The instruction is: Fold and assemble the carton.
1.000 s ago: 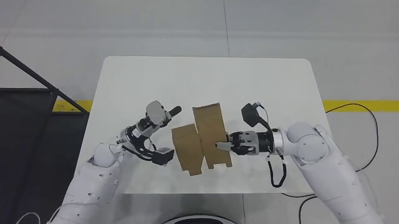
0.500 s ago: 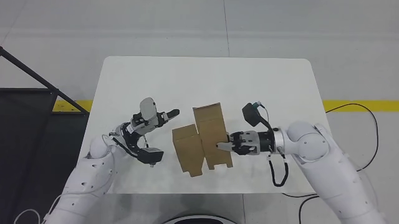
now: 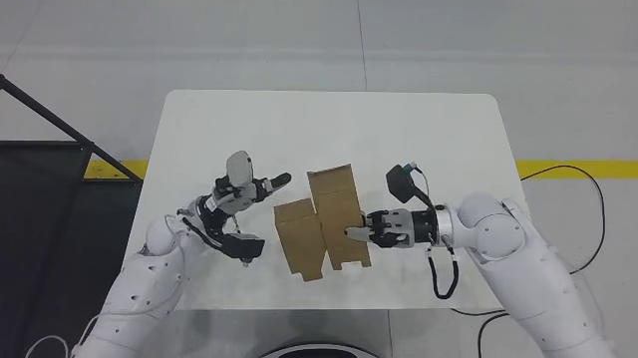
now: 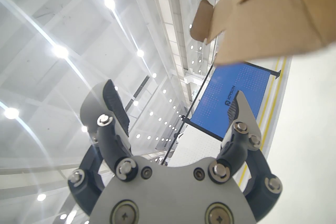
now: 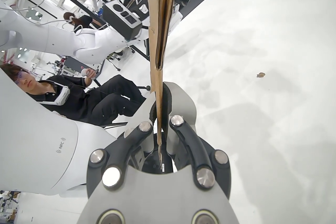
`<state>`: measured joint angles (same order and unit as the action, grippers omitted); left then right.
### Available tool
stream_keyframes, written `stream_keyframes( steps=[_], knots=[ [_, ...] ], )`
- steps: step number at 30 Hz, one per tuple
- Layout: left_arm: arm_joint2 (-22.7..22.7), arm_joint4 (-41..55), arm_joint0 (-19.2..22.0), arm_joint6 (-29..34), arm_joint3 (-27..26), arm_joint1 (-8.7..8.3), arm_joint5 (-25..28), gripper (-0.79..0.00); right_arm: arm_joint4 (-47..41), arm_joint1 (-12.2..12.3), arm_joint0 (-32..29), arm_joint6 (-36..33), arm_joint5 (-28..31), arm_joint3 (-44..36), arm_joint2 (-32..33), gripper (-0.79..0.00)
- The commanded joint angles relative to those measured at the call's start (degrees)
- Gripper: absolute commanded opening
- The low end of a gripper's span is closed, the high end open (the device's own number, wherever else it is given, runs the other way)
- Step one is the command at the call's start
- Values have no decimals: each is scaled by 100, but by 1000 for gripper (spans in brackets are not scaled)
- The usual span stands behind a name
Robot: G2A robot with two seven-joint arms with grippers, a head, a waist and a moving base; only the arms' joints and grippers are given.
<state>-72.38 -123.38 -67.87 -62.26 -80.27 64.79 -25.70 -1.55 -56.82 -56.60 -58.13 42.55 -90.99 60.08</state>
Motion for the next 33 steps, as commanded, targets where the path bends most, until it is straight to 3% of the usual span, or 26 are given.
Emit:
stream_keyframes(
  steps=[1, 9, 20, 33],
  knots=[
    [-18, 161, 11, -148, -39, -21, 497, 0, 277, 12, -73, 134, -10, -80, 40, -785],
    [-3, 552, 132, -735, -136, -106, 2445, 0, 538, 77, -292, 403, 405, -145, 219, -785],
    [116, 1517, 480, -1102, 122, -146, 4562, 0, 732, 154, -312, 673, 1033, -103, 218, -785],
    [121, 1748, 454, -912, 62, -135, 4658, 0, 818, 186, -330, 726, 1085, -93, 228, -785]
  ],
)
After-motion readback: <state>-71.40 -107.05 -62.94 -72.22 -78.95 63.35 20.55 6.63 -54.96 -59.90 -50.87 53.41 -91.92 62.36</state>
